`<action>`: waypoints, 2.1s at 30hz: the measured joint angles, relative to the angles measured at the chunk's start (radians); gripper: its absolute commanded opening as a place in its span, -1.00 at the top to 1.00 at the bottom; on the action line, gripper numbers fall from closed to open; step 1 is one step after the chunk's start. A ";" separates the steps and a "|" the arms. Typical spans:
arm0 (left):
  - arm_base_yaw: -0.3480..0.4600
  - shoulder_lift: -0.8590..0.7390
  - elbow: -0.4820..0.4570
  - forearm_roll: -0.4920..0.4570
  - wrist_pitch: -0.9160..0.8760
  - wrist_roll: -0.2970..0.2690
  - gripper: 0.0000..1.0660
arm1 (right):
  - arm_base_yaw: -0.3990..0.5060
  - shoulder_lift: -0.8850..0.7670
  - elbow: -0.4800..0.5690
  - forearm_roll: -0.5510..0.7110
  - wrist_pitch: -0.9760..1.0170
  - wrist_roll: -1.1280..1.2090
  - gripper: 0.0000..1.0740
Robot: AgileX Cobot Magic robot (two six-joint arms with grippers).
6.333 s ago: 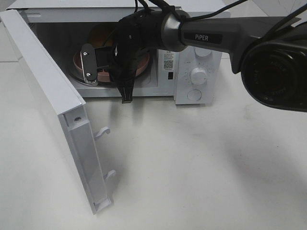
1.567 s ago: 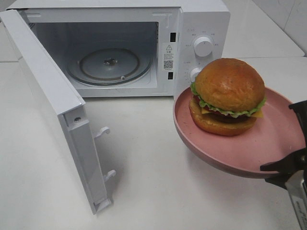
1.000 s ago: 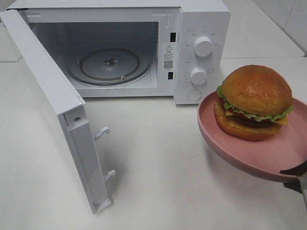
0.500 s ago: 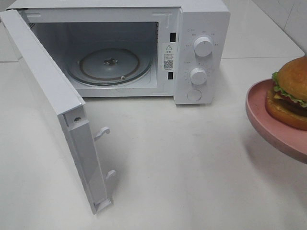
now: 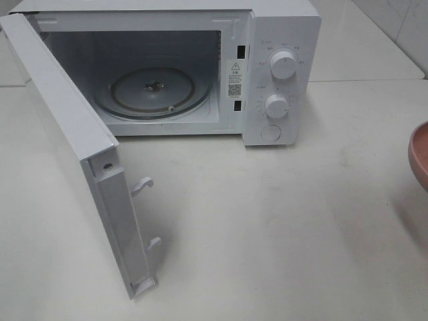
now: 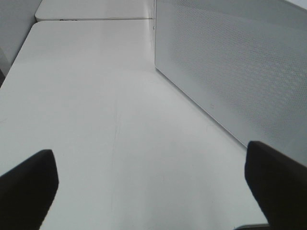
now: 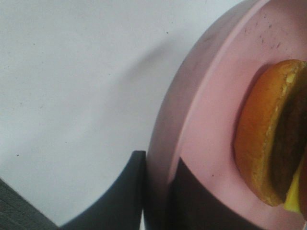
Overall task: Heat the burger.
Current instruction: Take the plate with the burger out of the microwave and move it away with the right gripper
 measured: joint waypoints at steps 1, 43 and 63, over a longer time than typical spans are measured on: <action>0.000 0.000 0.000 0.000 0.000 0.000 -0.83 | 0.000 0.031 -0.012 -0.011 0.010 0.071 1.00; 0.000 0.000 0.000 0.000 0.000 0.000 -0.83 | 0.000 0.809 -0.271 -0.077 0.055 0.987 0.94; 0.000 0.000 0.000 0.000 0.000 0.000 -0.83 | 0.000 1.012 -0.273 -0.153 -0.050 1.217 0.91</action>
